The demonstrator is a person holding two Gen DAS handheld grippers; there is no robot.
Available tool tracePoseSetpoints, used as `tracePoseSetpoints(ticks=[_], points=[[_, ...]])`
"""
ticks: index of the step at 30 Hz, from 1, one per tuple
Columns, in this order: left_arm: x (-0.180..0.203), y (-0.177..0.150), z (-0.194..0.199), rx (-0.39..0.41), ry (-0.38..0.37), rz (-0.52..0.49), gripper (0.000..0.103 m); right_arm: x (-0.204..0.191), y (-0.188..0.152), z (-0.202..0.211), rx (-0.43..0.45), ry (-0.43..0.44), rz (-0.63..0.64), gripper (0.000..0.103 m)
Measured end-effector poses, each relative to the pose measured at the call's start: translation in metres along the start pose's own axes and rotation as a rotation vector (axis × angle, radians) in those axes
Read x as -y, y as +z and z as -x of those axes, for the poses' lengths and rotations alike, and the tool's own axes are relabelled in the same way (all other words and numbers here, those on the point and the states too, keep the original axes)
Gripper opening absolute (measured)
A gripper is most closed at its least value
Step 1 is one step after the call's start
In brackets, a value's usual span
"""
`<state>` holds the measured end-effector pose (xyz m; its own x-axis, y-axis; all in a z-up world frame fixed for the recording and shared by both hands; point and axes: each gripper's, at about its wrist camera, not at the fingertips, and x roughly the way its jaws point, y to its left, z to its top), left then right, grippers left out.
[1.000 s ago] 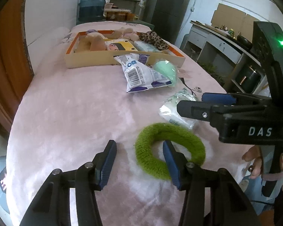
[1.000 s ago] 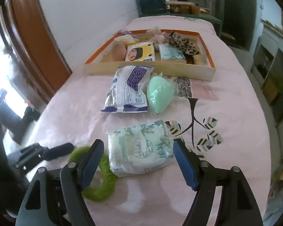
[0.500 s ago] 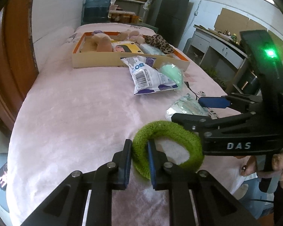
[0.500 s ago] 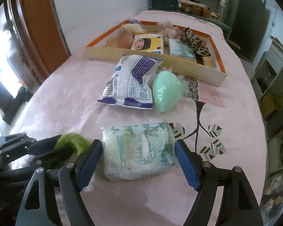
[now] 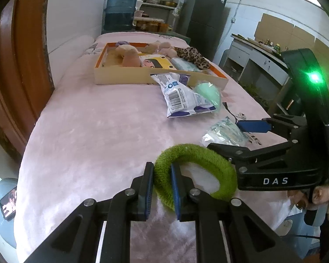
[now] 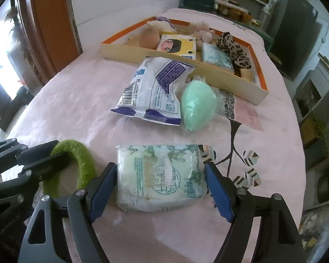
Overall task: Organize soft objects
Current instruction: 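Grasp the white-green pack with right gripper while left gripper lifts the ring toward the tray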
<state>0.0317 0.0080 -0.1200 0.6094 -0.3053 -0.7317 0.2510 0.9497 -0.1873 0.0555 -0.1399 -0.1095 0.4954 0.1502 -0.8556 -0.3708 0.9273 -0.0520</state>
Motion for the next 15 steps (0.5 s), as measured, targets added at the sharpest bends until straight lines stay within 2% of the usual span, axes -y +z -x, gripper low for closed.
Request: tracePoseSetpoints(ticks=[8, 15], points=[[-0.003, 0.004, 0.002, 0.020, 0.011, 0.012, 0.015, 0.010, 0.000, 0.008, 0.035, 0.038, -0.081, 0.078], [-0.006, 0.009, 0.002, 0.035, 0.016, 0.020, 0.015, 0.013, 0.003, 0.017, 0.062, 0.048, -0.100, 0.077]])
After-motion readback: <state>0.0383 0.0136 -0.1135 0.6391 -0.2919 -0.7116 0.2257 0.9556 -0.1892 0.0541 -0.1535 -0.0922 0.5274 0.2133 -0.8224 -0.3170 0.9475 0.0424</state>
